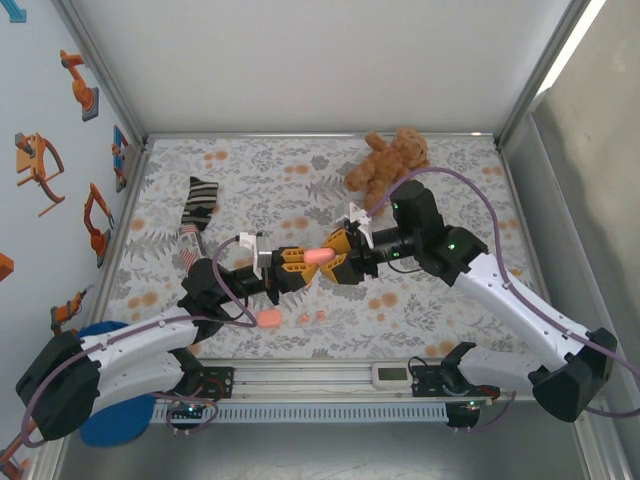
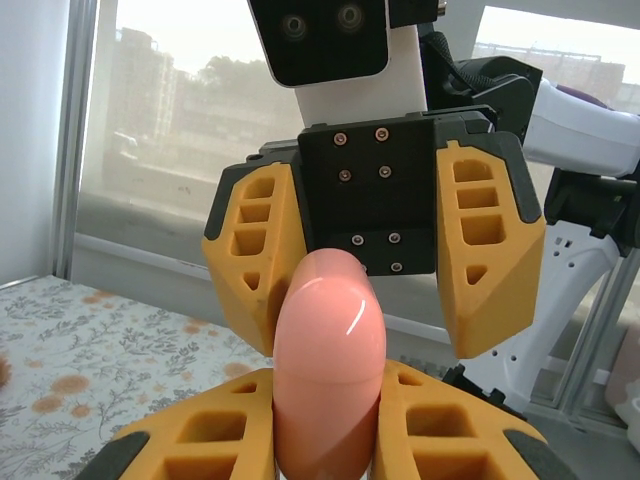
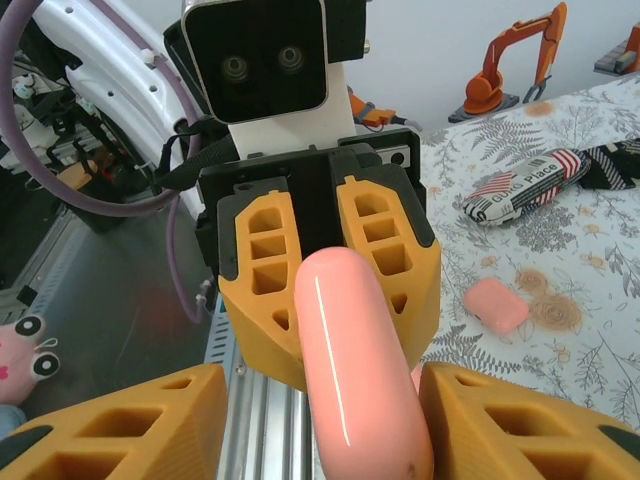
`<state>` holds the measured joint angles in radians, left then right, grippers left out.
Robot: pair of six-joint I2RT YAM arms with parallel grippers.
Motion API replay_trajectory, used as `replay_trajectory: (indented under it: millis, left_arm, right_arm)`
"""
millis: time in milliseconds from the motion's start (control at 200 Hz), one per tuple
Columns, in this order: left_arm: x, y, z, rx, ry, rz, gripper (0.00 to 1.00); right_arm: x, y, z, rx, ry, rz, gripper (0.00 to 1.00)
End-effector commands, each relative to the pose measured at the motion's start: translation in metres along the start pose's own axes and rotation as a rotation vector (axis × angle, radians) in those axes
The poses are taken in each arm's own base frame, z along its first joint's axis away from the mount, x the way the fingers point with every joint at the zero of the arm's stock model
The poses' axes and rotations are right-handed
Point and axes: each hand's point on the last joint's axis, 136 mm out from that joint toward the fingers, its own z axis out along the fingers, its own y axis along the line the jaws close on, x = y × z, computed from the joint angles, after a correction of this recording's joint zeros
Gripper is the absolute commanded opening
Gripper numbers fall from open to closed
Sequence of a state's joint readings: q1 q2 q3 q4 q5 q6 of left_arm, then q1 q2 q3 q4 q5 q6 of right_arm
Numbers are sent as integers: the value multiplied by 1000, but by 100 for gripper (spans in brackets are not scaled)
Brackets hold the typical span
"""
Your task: Insert wireless bluetooth earbuds into charging case
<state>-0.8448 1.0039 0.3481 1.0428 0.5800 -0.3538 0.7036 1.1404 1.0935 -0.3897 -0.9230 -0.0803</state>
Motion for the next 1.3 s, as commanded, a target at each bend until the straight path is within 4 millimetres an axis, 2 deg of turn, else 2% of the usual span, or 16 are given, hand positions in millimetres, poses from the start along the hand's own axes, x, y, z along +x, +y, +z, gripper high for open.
replay_trajectory:
  millis: [0,160,295,401,451,521,566,736,851,967,1187,1237,1297]
  left_arm:
    - [-18,-5,2,9,-43,51,0]
    - [-17,-4,1,-1,-44,50,0]
    - [-18,-2,1,-15,-45,47,0]
    - [-18,1,0,-33,-48,46,12]
    - [-18,2,-1,-40,-49,46,23]
    - [-17,3,-2,-54,-47,47,31]
    - [-17,5,-3,-67,-48,49,42]
    - [-13,14,-12,-142,-34,66,61]
    - [-11,20,-24,-218,-17,81,68]
    - [-9,23,-40,-293,6,106,81]
    - [-16,33,-84,-498,-4,142,98]
    - [-17,34,-94,-537,-14,145,100]
    - [-19,35,-105,-576,-27,146,96]
  right_arm:
    - [-7,7,-2,-19,-17,-31,46]
    - [-7,6,-1,-21,-15,-25,27]
    - [-5,4,-1,-7,-14,-22,16]
    - [-9,0,0,9,-37,-11,14]
    - [-11,-2,-1,22,-49,0,13]
    - [-12,-6,0,41,-57,10,13]
    - [-14,-9,0,57,-66,22,13]
    - [-14,-26,-2,143,-68,68,13]
    - [-9,-45,-8,221,-69,109,13]
    - [-2,-69,-19,302,-77,184,13]
    - [18,-119,-32,400,-98,361,13]
    - [24,-130,-33,417,-102,400,13]
    - [31,-142,-34,437,-101,445,13]
